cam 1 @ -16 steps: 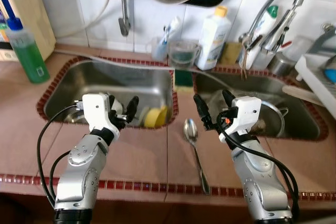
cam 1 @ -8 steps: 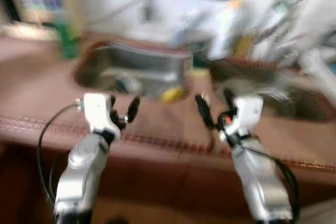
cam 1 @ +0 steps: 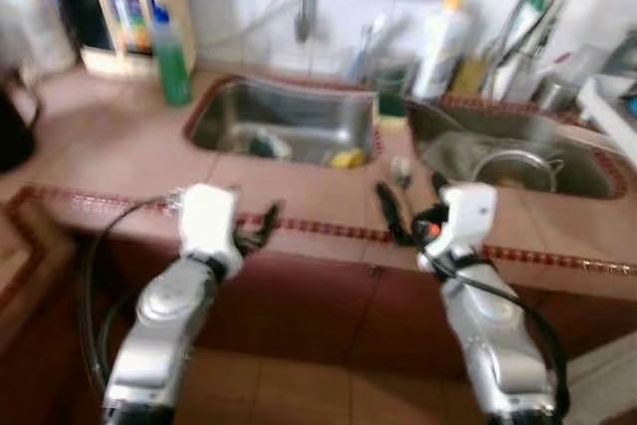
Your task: Kitchen organization
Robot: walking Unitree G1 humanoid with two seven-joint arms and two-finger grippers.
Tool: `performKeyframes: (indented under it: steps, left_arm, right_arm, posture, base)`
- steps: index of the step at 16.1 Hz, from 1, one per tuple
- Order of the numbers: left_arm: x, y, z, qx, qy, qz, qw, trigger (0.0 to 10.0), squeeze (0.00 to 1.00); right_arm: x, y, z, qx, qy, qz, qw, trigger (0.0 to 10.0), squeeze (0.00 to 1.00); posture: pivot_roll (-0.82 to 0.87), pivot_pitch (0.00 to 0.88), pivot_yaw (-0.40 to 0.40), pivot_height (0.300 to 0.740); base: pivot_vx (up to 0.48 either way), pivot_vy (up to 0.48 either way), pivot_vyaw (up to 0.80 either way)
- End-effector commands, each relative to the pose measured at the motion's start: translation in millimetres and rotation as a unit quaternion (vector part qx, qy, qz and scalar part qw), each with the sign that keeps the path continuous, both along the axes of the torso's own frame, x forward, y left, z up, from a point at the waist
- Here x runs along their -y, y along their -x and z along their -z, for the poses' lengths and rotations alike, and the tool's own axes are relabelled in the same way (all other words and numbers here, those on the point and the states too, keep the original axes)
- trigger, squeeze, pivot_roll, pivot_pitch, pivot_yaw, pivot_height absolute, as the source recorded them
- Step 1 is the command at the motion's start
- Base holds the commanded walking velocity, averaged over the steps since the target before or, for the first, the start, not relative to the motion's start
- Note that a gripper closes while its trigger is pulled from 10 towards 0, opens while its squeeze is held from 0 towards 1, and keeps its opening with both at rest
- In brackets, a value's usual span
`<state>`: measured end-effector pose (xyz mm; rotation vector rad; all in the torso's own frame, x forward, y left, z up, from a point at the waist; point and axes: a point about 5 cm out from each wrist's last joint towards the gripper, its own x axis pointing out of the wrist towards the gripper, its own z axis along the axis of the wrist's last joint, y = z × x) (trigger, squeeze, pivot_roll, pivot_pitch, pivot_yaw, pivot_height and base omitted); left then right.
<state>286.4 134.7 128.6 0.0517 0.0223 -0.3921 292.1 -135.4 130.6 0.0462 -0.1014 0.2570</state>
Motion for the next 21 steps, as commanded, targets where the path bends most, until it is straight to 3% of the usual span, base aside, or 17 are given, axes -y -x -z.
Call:
performKeyframes:
  steps: [1, 5, 8, 17, 21]
  left_arm:
    - [7.0, 0.1, -2, 0.012, -0.025, 0.013, 1.0, 10.0, 0.0]
    - [19.2, 2.7, 3, 0.012, -0.038, 0.04, 0.998, 10.0, 0.0]
    - [18.7, 2.6, 2, 0.015, -0.04, 0.04, 0.998, 10.0, 0.0]
    - [16.8, 1.1, 4, 0.01, -0.044, 0.03, 0.999, 10.0, 0.0]
    - [16.7, -0.1, 8, -0.003, -0.04, 0.014, 0.999, 10.0, 0.0]
  right_arm:
    - [7.3, -3.4, 1, -0.009, 0.011, 0.026, 1.0, 10.0, 0.0]
    - [13.0, -6.7, 5, -0.021, 0.024, 0.054, 0.998, 10.0, 0.0]
    - [11.1, -6.0, 6, -0.021, 0.023, 0.049, 0.998, 10.0, 0.0]
    - [5.7, -5.0, 5, -0.017, 0.017, 0.032, 0.999, 10.0, 0.0]
    - [6.7, -5.1, 6, -0.024, 0.013, 0.038, 0.999, 10.0, 0.0]
  posture:
    - [-0.01, 0.0, -0.077, 0.74]
    - [-0.02, 0.0, -0.073, 0.74]
    - [-0.02, 0.0, -0.071, 0.74]
    - [-0.02, 0.0, -0.073, 0.74]
    - [-0.02, 0.0, -0.074, 0.74]
  base:
    - [0.0, 0.0, 0.0]
    - [0.0, 0.0, 0.0]
    - [0.0, 0.0, 0.0]
    - [0.0, -0.45, 0.0]
    - [0.0, 0.0, 0.0]
